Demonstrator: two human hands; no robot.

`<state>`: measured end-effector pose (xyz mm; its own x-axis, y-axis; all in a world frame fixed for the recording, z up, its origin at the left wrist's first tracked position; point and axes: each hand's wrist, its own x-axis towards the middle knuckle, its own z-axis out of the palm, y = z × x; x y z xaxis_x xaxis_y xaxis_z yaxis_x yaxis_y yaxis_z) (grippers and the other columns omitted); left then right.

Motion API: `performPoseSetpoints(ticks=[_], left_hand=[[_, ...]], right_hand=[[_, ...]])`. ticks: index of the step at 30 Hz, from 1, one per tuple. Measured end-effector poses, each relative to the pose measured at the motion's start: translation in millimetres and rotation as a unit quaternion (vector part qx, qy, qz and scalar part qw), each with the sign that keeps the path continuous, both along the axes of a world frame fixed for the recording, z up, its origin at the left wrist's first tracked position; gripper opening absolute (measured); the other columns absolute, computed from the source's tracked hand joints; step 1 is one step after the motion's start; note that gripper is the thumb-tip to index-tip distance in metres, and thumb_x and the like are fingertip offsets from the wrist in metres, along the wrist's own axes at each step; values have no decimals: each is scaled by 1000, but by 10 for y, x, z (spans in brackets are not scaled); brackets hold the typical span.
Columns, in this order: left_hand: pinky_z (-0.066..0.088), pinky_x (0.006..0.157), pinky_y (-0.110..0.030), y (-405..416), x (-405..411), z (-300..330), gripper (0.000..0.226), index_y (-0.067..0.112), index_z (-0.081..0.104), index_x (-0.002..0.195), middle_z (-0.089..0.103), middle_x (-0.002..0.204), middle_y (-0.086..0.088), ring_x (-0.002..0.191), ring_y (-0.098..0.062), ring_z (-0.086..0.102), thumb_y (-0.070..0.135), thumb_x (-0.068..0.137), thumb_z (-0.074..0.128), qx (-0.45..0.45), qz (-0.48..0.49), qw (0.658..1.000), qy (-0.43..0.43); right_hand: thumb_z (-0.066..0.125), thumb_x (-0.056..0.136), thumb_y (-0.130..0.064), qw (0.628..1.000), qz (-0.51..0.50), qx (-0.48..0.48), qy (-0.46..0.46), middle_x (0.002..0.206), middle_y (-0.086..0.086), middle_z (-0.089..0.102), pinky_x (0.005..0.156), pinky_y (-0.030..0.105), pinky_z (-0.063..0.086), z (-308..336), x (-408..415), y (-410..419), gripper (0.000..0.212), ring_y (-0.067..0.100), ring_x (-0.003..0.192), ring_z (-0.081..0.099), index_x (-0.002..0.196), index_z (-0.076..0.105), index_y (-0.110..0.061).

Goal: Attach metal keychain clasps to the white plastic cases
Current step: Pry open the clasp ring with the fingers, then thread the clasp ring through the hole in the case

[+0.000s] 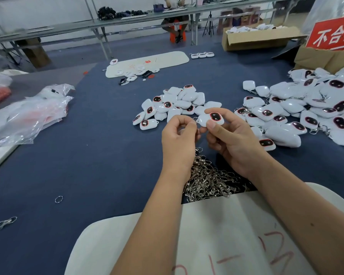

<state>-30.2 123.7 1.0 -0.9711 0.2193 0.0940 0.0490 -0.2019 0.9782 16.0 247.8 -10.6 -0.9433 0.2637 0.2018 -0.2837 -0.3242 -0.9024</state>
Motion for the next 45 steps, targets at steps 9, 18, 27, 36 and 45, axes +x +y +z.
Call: performPoseSetpoints(ticks=[9, 18, 27, 36, 45], left_hand=[[44, 57, -19, -40, -45, -74, 19, 18, 57, 79, 62, 74, 3, 65, -14, 57, 7, 95, 58, -199, 21, 959, 199], [37, 108, -40, -179, -146, -91, 28, 24, 66, 121, 58, 133, 3, 132, -21, 39, 36, 96, 63, -455, 116, 837, 280], [24, 123, -47, -519, -419, -96, 60, 14, 37, 155, 24, 168, -4, 156, -28, 16, 36, 102, 55, -579, 59, 798, 157], [51, 90, -17, -334, -281, -91, 34, 21, 76, 100, 75, 99, 14, 97, 0, 68, -7, 87, 64, -343, -38, 909, 232], [42, 81, -28, -278, -242, -116, 16, 32, 67, 84, 61, 90, 12, 99, -14, 49, 39, 81, 81, -441, -65, 866, 228]], right_hand=[[71, 88, -27, 998, -31, -54, -18, 75, 6, 69, 51, 19, 39, -5, -23, 39, 29, 10, 56, 51, 112, 65, -12], [75, 95, -20, 917, -394, 46, -44, 72, -1, 66, 56, 32, 48, -60, -32, 133, 38, 12, 58, 57, 127, 56, -23], [66, 97, -14, 891, -350, 285, -44, 83, -4, 68, 68, 44, 57, -75, -1, 30, 35, 21, 61, 64, 129, 51, -21], [74, 94, -20, 818, -232, 522, -68, 111, -7, 71, 94, 31, 44, -88, -26, 10, 31, 17, 105, 58, 124, 69, -21], [66, 94, -3, 801, -235, 540, -105, 104, 4, 57, 89, 35, 42, -62, -49, 8, 48, 18, 92, 51, 140, 58, -18]])
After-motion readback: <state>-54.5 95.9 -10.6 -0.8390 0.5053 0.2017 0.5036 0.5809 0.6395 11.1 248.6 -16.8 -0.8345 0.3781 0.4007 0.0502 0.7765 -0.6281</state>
